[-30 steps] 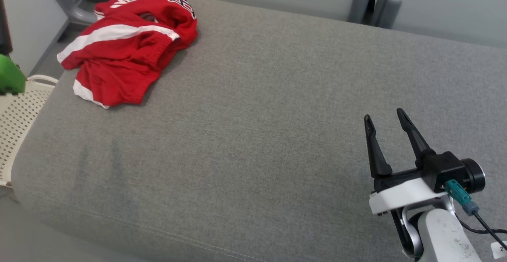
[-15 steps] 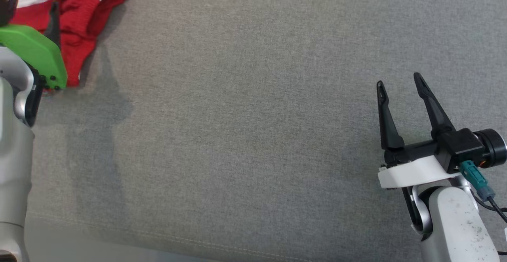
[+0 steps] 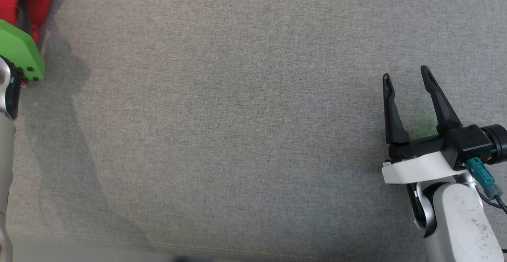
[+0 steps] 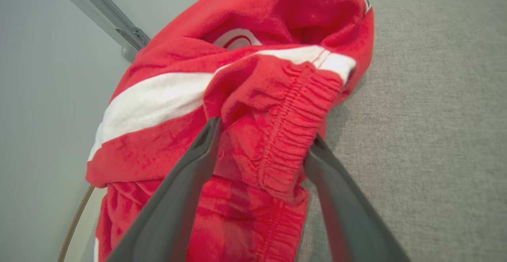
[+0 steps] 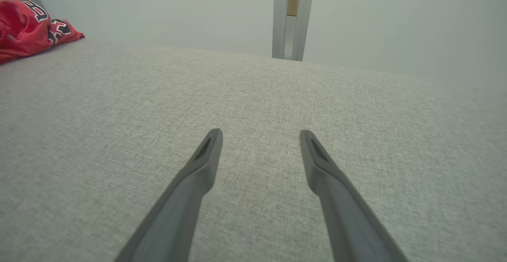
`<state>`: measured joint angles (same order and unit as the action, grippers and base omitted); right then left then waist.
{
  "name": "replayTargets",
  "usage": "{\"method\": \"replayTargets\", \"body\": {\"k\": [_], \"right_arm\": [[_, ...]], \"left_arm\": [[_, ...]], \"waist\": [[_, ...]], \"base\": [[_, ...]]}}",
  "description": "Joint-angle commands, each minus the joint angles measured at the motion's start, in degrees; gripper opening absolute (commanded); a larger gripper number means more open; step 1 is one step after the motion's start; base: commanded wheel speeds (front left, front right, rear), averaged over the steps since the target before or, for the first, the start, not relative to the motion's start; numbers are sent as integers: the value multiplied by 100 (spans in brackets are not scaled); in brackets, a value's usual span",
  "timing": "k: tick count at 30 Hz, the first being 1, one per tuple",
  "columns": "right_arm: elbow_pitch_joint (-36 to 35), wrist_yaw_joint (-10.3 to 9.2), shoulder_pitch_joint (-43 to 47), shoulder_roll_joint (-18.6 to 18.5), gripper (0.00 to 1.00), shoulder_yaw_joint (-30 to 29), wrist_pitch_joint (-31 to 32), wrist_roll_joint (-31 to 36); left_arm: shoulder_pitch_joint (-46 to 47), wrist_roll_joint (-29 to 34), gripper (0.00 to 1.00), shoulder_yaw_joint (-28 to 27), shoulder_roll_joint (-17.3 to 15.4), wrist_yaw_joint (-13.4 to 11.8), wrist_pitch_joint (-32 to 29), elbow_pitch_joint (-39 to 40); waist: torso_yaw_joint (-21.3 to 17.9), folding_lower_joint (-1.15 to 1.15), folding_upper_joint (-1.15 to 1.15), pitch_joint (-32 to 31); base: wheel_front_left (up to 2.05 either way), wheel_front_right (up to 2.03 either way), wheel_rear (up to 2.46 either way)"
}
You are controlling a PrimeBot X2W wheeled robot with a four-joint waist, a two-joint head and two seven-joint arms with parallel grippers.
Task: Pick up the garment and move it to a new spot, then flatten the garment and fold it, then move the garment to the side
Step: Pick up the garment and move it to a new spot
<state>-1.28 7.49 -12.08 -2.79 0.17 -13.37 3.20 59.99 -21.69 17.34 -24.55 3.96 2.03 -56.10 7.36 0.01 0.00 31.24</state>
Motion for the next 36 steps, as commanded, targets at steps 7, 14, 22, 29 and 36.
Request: {"method": "replayTargets", "body": {"k": [7, 14, 22, 29, 36], "right_arm": [[181, 0, -98, -18, 100, 50, -82, -128], [452, 0, -97, -18, 100, 73, -151, -282], [793, 0, 132, -19, 100, 37, -186, -602], [894, 0, 366, -18, 100, -25, -185, -923], [933, 0, 537, -17, 100, -85, -186, -1105]], "left_arm": [[250, -122, 0, -44, -17, -19, 307, -433], [375, -167, 0, -45, -93, 40, 626, -552], [647, -99, 0, 86, -91, 164, 732, -260], [796, -183, 0, 220, 368, 74, 575, 54], [499, -397, 0, 314, 1207, -56, 665, 319]], "waist": [[-30, -1, 0, -144], [-107, -1, 0, -620], [-303, -1, 0, -1522], [-618, -1, 0, -2219], [-1011, -1, 0, -2472]], "base": [[0, 0, 0], [0, 0, 0], [0, 0, 0], [0, 0, 0], [0, 0, 0]]}}
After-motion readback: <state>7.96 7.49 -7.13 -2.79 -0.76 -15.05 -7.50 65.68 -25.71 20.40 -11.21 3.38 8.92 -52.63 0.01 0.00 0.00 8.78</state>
